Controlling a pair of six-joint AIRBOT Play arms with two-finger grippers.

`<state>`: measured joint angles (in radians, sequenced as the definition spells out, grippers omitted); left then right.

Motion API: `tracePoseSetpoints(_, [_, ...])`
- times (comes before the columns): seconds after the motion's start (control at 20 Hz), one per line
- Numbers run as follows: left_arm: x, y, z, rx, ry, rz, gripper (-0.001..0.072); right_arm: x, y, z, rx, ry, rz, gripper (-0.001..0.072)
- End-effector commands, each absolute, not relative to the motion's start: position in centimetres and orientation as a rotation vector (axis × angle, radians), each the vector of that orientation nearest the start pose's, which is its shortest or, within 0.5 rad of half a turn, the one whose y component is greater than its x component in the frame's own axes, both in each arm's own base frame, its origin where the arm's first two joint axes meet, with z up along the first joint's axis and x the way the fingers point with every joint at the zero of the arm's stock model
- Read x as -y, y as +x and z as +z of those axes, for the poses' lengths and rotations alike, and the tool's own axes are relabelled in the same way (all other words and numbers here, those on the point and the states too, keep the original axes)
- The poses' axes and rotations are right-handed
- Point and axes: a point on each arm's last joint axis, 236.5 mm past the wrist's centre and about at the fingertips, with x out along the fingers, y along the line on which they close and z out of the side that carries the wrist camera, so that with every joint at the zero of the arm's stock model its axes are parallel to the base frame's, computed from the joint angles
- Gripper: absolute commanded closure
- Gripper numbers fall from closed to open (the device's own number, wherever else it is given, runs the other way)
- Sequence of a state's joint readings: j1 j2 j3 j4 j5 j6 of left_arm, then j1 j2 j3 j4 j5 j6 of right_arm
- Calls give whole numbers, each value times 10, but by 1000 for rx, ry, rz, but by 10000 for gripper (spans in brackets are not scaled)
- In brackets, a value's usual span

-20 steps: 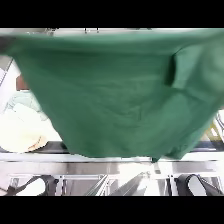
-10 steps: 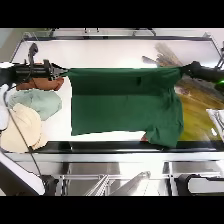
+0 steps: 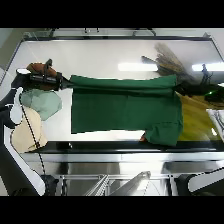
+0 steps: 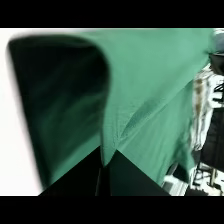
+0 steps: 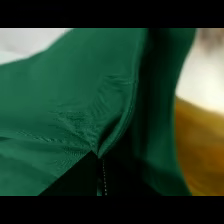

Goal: Fold the shirts.

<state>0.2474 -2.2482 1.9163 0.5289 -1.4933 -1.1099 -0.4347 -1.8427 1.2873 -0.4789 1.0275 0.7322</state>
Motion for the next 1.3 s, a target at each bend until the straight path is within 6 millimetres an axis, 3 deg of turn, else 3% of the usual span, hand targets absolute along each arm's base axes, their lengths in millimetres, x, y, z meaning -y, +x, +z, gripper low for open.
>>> tracePoseSetpoints(0.0, [79,496,-113,-1409,-831,-750,696,30,485,-110,-1028,698,418,694])
tracePoseSetpoints(0.15, [87,489,-114,-1433,-838,-772,698,30,486,-106,-1022,695,421,693])
tracePoseSetpoints(0.2, [93,486,-111,-1442,-837,-794,617,28,485,-104,-1023,698,430,647])
tracePoseSetpoints(0.25, [98,481,-108,-1458,-832,-813,408,25,483,-98,-1024,711,447,454])
tracePoseSetpoints(0.3, [100,476,-102,-1483,-840,-830,359,25,480,-92,-1030,722,457,397])
tracePoseSetpoints(0.45, [91,465,-68,-1540,-847,-878,361,43,463,-54,-1024,719,466,399])
tracePoseSetpoints(0.55, [80,459,-44,-1523,-842,-864,361,64,431,-37,-1096,698,432,410])
tracePoseSetpoints(0.7, [57,421,-35,-1540,-805,-784,361,84,356,-48,-1275,681,323,409])
tracePoseSetpoints(0.8, [53,389,-40,-1539,-846,-733,360,78,302,-66,-1376,750,235,364])
tracePoseSetpoints(0.85, [54,373,-48,-1550,-890,-695,360,70,280,-72,-1416,824,188,227])
tracePoseSetpoints(1.05, [51,328,-74,-1556,-987,-623,360,40,209,-99,-1597,992,19,203])
tracePoseSetpoints(1.15, [49,317,-79,-1554,-1014,-613,360,25,204,-104,-1589,1058,9,202])
tracePoseSetpoints(1.25, [49,311,-83,-1549,-1021,-602,360,3,219,-104,-1488,1169,59,203])
